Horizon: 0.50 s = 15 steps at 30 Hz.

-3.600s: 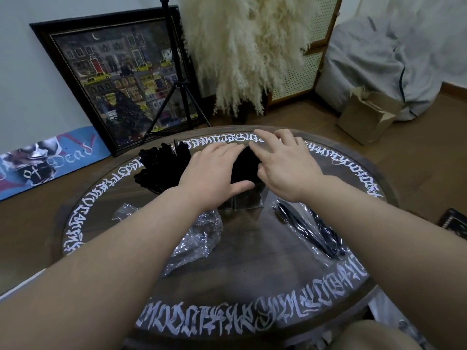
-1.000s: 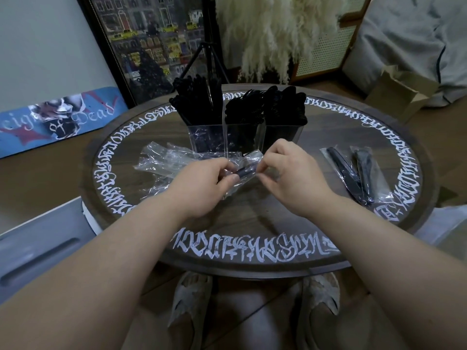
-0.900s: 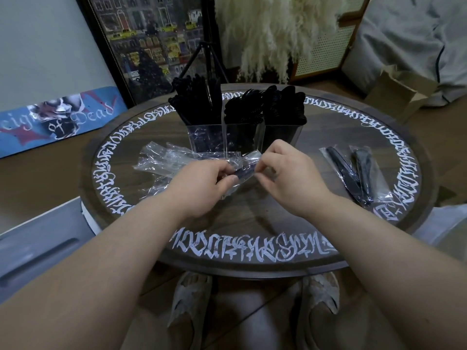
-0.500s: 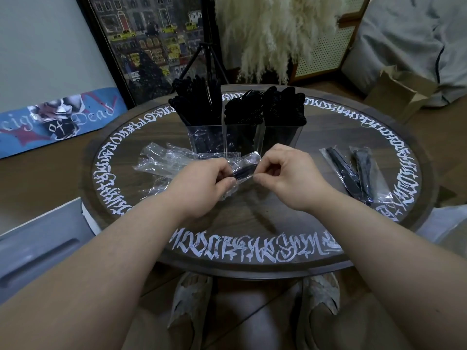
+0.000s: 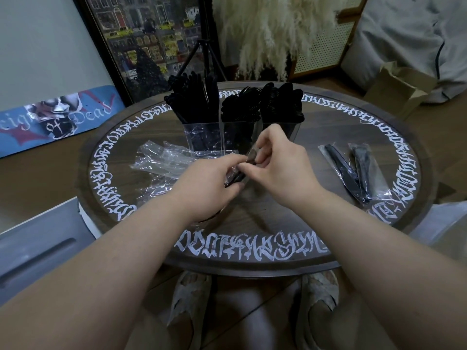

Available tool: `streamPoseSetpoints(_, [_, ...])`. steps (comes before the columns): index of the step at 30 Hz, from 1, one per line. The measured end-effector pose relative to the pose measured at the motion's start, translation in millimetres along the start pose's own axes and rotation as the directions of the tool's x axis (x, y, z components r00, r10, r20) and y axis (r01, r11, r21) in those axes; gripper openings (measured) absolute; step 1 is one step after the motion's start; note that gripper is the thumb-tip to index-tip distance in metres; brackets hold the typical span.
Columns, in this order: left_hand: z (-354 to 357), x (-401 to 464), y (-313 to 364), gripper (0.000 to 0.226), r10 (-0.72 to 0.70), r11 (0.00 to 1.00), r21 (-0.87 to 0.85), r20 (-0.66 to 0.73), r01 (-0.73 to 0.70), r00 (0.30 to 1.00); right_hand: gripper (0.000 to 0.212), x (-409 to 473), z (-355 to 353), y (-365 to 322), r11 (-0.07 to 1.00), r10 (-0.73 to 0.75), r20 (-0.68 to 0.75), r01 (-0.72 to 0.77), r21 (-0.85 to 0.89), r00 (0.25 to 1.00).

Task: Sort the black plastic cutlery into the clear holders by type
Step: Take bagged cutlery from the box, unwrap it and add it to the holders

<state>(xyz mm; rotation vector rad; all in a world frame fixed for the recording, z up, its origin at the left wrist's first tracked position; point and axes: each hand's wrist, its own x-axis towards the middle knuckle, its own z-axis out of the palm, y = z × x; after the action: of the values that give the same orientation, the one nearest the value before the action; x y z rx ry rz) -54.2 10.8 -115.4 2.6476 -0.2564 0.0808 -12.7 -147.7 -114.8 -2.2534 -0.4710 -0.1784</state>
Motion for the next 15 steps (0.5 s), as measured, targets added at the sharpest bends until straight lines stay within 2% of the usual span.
streamPoseSetpoints(7, [1.6,0.2,0.6,0.049,-0.002,1.0,-0.016,-0.012,0.002,1.0,0.016,3.4,8.0,3.3,0.995,-0.038,-0.032,0.035,-0.098,0.999])
streamPoseSetpoints(15, [-2.4,-0.8,-1.7,0.047,-0.019,0.999,-0.049,-0.011,0.018,1.0,0.006,6.8,6.4,9.7,0.995,-0.1,-0.037,0.1,-0.004,0.994])
